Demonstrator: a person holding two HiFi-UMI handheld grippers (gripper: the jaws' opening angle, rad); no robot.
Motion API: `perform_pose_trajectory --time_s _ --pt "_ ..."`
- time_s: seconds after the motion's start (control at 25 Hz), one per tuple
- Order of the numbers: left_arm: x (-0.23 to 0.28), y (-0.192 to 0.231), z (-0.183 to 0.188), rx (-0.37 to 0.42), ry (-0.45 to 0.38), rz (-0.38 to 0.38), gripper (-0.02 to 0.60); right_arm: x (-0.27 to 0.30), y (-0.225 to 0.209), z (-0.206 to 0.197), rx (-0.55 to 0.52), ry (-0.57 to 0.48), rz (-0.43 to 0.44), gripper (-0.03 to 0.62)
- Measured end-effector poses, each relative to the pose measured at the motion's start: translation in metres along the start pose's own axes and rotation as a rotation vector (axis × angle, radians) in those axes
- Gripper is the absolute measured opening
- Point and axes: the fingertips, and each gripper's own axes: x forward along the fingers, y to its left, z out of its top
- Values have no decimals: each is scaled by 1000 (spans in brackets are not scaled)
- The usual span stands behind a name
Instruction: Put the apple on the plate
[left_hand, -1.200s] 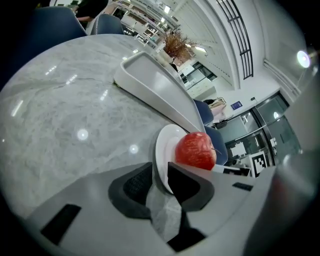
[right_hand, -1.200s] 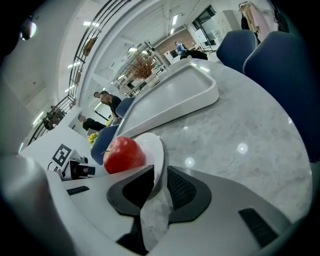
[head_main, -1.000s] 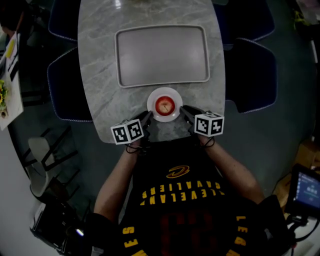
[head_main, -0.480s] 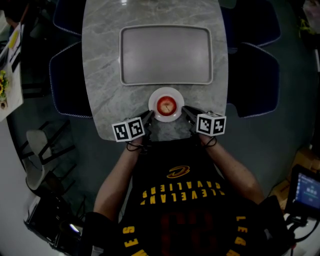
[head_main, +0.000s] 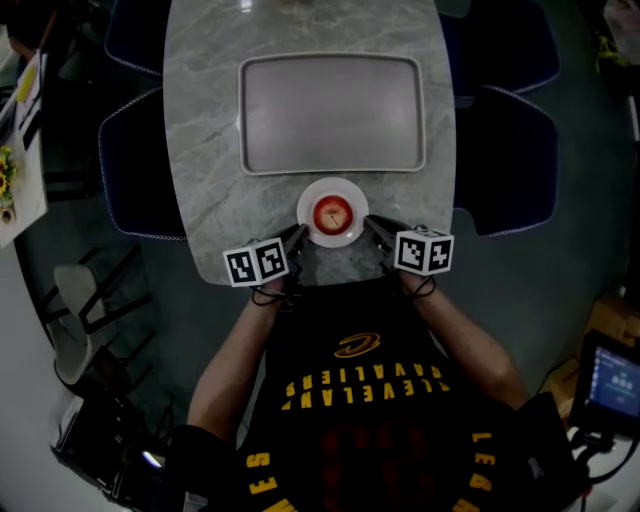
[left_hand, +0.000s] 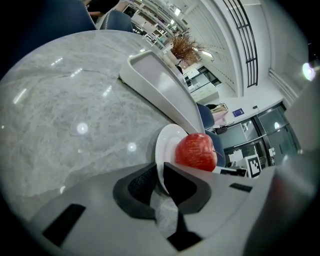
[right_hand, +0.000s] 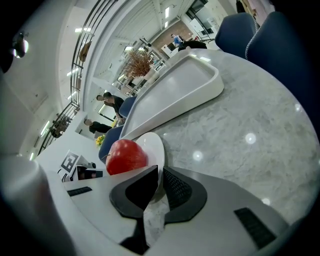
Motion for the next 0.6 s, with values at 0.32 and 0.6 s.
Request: perform_pose_trajectory --time_s 0.32,0.6 --pt "-6 -11 3 25 -7 -35 46 -8 3 3 22 -21 15 41" --pt "-16 -22 10 18 -33 -76 43 -14 13 14 36 -46 54 38"
